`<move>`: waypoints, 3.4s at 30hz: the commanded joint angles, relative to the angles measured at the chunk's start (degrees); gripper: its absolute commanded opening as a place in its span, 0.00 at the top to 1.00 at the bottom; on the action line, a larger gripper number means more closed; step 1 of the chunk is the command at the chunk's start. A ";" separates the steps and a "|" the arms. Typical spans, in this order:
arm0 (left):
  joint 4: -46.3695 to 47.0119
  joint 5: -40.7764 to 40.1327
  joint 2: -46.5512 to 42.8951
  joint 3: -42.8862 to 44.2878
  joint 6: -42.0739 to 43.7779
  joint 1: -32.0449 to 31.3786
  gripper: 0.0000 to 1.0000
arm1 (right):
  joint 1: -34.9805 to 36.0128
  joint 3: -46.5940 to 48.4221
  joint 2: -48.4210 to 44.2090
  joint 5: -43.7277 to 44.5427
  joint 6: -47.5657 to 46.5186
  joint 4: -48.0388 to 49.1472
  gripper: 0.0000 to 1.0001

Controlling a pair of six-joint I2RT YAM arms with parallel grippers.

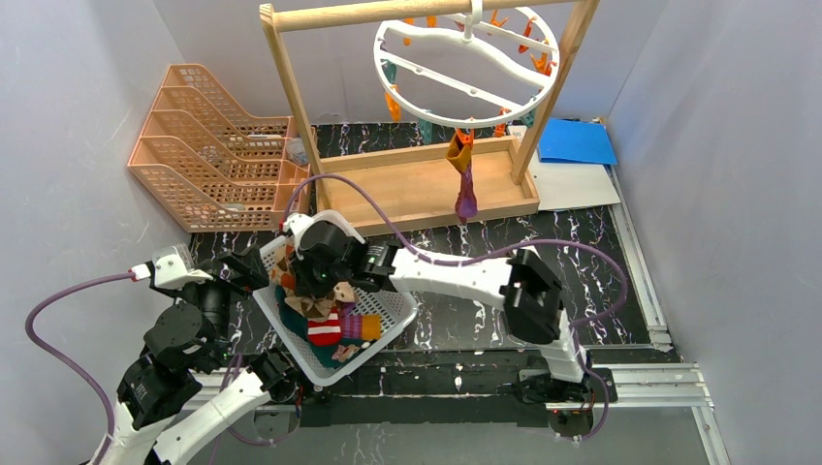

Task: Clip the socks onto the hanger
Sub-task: Adjust the sock in the bin, then pick up the sock from the bin.

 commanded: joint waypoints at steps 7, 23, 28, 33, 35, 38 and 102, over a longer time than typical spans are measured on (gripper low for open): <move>-0.32 -1.36 0.46 -0.30 -0.72 -0.13 0.02 | -1.86 4.14 3.81 0.14 0.75 2.58 0.24; 3.02 0.71 1.91 -3.81 -1.05 -0.16 0.02 | -1.86 -23.54 -19.83 7.24 -0.36 2.40 0.24; 3.24 1.34 2.70 -4.22 -2.13 -0.15 0.02 | -1.63 -28.49 -17.48 3.67 -1.56 5.40 0.60; 3.23 1.63 3.05 -4.24 -3.42 -0.17 0.02 | -1.60 -26.60 -11.86 3.77 -3.49 6.85 0.68; 3.81 1.67 3.35 -4.01 -3.45 -0.13 0.02 | -1.67 -25.14 -9.46 4.56 -4.00 6.80 0.61; 3.87 1.97 4.17 -3.51 -3.27 -0.17 0.02 | -1.67 -23.05 -6.02 5.68 -4.23 6.65 0.46; 2.81 3.98 5.34 -3.44 -6.32 -0.13 0.02 | -0.75 -10.30 -28.54 1.31 -11.29 0.45 0.99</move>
